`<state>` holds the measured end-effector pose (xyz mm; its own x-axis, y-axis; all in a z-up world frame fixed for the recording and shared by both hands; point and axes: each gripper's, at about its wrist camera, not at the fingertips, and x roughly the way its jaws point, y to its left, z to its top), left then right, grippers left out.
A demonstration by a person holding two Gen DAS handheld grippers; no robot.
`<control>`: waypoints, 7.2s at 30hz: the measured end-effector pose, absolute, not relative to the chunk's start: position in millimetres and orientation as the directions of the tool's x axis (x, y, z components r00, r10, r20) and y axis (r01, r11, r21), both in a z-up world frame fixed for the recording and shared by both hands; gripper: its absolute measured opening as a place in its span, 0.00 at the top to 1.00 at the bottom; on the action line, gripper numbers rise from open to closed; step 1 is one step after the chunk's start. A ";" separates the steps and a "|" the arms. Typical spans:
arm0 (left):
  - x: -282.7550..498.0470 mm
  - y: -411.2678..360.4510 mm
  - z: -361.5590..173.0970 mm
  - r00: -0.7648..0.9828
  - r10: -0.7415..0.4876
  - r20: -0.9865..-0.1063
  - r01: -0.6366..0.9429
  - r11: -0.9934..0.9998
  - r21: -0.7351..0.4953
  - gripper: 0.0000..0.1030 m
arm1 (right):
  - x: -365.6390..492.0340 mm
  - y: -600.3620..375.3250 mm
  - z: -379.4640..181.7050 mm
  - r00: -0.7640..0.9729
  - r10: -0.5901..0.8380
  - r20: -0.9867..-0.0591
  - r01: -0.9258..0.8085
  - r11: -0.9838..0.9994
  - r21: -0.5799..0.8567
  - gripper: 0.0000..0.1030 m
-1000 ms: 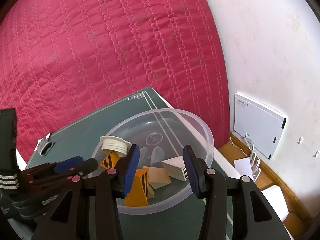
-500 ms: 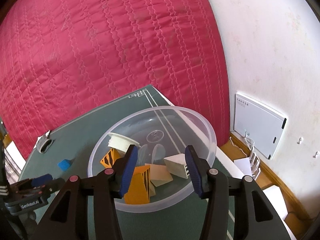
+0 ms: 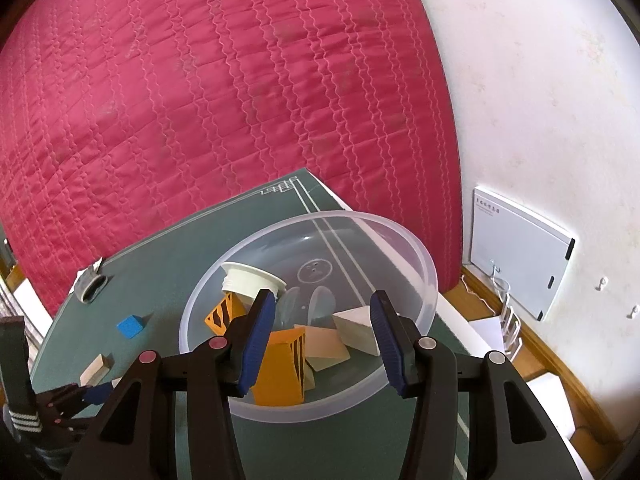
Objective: Organize rigid objects
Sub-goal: 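Lower white pink-topped block into clear bowl and open left tool, then move left tool to wooden plank and grasp it while right tool approaches blue wedge, then grasp blue wedge with right tool while left tool holds wooden plank, then carry blue wedge into clear bowl and release with right tool while left tool carries plank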
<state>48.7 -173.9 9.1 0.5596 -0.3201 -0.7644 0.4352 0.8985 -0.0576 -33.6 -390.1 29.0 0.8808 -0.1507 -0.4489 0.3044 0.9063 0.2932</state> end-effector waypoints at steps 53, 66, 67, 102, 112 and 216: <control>62.6 -184.2 50.4 0.628 -0.393 -0.671 0.462 0.883 -0.084 0.19 | -35.8 -398.2 26.9 0.879 -0.199 -0.434 0.350 0.887 0.301 0.50; 63.7 -96.7 31.4 0.657 -0.229 -0.718 0.260 0.963 -0.070 0.19 | -34.9 -372.1 27.6 0.894 -0.162 -0.417 0.275 0.935 0.226 0.40; 63.4 -92.1 28.8 0.654 -0.220 -0.724 0.247 0.967 -0.070 0.18 | -35.4 -370.7 27.5 0.895 -0.159 -0.416 0.269 0.937 0.222 0.40; 83.0 -42.1 6.8 0.641 -0.026 -0.767 0.073 0.997 0.027 0.14 | -47.4 -313.8 33.7 0.922 -0.094 -0.376 0.124 0.991 0.057 0.39; 84.3 -28.4 4.4 0.624 -0.031 -0.781 0.066 0.998 0.013 0.12 | -48.4 -297.0 29.2 0.911 -0.047 -0.410 0.070 0.997 0.042 0.39; 84.4 -64.9 14.9 0.684 -0.080 -0.725 0.118 0.993 0.002 0.34 | 22.1 -280.1 42.9 0.836 0.117 -0.537 -0.017 0.982 0.187 0.69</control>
